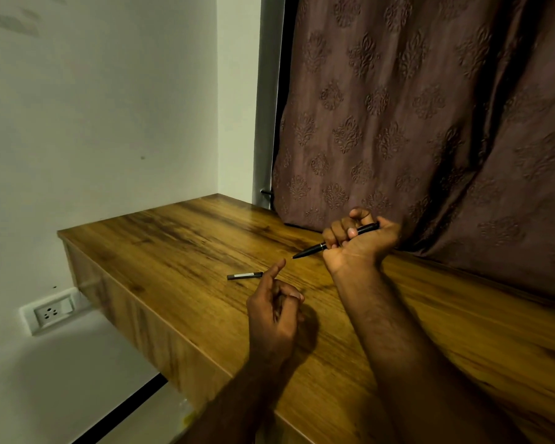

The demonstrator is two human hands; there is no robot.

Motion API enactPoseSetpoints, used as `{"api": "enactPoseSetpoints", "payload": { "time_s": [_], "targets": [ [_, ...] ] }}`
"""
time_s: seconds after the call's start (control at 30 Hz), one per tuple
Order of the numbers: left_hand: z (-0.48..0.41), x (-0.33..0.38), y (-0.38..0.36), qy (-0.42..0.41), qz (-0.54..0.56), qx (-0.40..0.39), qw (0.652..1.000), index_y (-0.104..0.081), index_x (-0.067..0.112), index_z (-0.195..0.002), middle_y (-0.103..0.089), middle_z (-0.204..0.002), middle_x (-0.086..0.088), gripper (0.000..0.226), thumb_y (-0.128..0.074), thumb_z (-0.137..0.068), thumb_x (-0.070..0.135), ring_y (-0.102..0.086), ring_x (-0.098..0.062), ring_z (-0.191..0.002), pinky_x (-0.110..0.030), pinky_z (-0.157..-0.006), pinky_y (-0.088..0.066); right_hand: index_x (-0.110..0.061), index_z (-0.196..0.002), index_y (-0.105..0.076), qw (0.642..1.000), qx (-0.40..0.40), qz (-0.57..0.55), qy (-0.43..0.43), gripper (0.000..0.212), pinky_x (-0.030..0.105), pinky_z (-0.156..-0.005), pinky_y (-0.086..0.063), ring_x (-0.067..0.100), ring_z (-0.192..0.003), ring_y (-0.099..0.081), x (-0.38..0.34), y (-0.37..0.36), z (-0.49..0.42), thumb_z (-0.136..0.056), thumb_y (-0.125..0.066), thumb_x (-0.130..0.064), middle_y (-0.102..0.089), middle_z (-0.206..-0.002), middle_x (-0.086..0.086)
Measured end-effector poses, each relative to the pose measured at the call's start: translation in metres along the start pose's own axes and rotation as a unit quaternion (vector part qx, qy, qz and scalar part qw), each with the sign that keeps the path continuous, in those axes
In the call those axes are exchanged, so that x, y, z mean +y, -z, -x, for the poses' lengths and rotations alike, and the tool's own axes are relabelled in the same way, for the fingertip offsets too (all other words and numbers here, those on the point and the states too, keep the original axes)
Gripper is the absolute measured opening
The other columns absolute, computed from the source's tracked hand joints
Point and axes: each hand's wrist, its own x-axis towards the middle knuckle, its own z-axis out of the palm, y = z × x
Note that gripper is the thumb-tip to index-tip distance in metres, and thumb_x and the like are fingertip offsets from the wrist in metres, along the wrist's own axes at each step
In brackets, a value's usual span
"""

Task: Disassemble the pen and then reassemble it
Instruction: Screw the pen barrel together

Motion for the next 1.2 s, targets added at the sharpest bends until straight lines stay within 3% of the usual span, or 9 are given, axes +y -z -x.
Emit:
{"api": "enactPoseSetpoints", "payload": {
  "time_s": [0.13, 0.3, 0.37, 0.57, 0.67, 0.8, 0.93, 1.2],
  "targets": [
    [-0.0004, -0.0006, 0.0007, 0.008, 0.037, 0.014, 0.999, -0.044, 0.006, -0.135, -0.063, -0.071, -0.015, 0.055, -0.042, -0.082, 0.019, -0.053, -0.017, -0.047, -0.031, -0.046, -0.048, -0.010, -0.063, -0.049, 1.000, -0.009, -0.014, -0.009, 0.053, 0.014, -0.041, -0.016, 0.012, -0.031, -0.018, 0.0024, 0.0002, 0.0005, -0.089, -0.021, -0.048, -0.027, -0.038, -0.003],
    [-0.0006, 0.0003, -0.0004, 0.003, 0.052, 0.021, 0.998, -0.043, 0.004, -0.135, -0.060, -0.071, -0.021, 0.059, -0.041, -0.079, 0.022, -0.052, -0.018, -0.047, -0.031, -0.045, -0.049, -0.011, -0.061, -0.047, 1.000, -0.002, -0.010, -0.005, 0.045, 0.013, -0.043, -0.016, 0.011, -0.030, -0.017, 0.0023, 0.0000, 0.0009, -0.088, -0.021, -0.038, -0.025, -0.036, -0.004],
    [-0.0003, 0.0003, -0.0008, 0.002, 0.049, 0.021, 0.999, -0.044, 0.008, -0.133, -0.059, -0.072, -0.024, 0.052, -0.039, -0.082, 0.014, -0.051, -0.019, -0.048, -0.032, -0.045, -0.048, -0.011, -0.062, -0.047, 1.000, -0.001, -0.016, -0.005, 0.049, 0.012, -0.041, -0.017, 0.012, -0.030, -0.017, 0.0023, -0.0006, 0.0013, -0.088, -0.021, -0.042, -0.025, -0.037, -0.004],
    [-0.0001, 0.0009, -0.0005, -0.002, 0.035, 0.020, 0.999, -0.045, 0.012, -0.133, -0.064, -0.072, -0.007, 0.049, -0.038, -0.085, 0.013, -0.053, -0.013, -0.048, -0.034, -0.046, -0.048, -0.011, -0.060, -0.046, 1.000, 0.006, -0.013, 0.005, 0.046, 0.013, -0.041, -0.016, 0.012, -0.032, -0.015, 0.0029, -0.0027, 0.0025, -0.087, -0.022, -0.040, -0.024, -0.037, -0.004],
    [0.0000, 0.0003, -0.0004, 0.003, 0.031, 0.024, 0.999, -0.046, 0.015, -0.133, -0.064, -0.072, -0.008, 0.047, -0.039, -0.086, 0.011, -0.053, -0.015, -0.048, -0.036, -0.047, -0.048, -0.011, -0.061, -0.047, 1.000, 0.000, -0.016, -0.003, 0.050, 0.014, -0.042, -0.015, 0.012, -0.032, -0.016, 0.0031, -0.0049, 0.0049, -0.088, -0.022, -0.046, -0.024, -0.037, -0.004],
    [-0.0003, 0.0001, 0.0000, 0.010, 0.022, 0.026, 0.999, -0.046, 0.012, -0.134, -0.064, -0.072, -0.009, 0.048, -0.039, -0.086, 0.012, -0.053, -0.015, -0.047, -0.036, -0.047, -0.048, -0.012, -0.059, -0.047, 1.000, 0.003, -0.011, 0.003, 0.046, 0.013, -0.042, -0.016, 0.012, -0.032, -0.015, 0.0039, -0.0071, 0.0058, -0.087, -0.022, -0.038, -0.023, -0.037, -0.004],
    [-0.0004, -0.0004, 0.0000, 0.006, 0.019, 0.028, 0.999, -0.046, 0.011, -0.135, -0.064, -0.073, -0.011, 0.050, -0.041, -0.085, 0.020, -0.053, -0.018, -0.046, -0.032, -0.047, -0.047, -0.011, -0.061, -0.049, 1.000, -0.001, -0.013, -0.005, 0.053, 0.015, -0.041, -0.016, 0.012, -0.033, -0.017, 0.0035, -0.0064, 0.0065, -0.087, -0.023, -0.049, -0.025, -0.038, -0.004],
    [0.0004, -0.0015, 0.0013, -0.003, 0.040, 0.025, 0.999, -0.047, 0.016, -0.133, -0.065, -0.073, -0.008, 0.051, -0.042, -0.083, 0.027, -0.054, -0.016, -0.047, -0.033, -0.046, -0.047, -0.013, -0.059, -0.045, 1.000, 0.006, 0.002, 0.011, 0.045, 0.013, -0.043, -0.016, 0.012, -0.032, -0.015, 0.0040, -0.0062, 0.0055, -0.088, -0.020, -0.036, -0.024, -0.037, -0.004]
  ]
}}
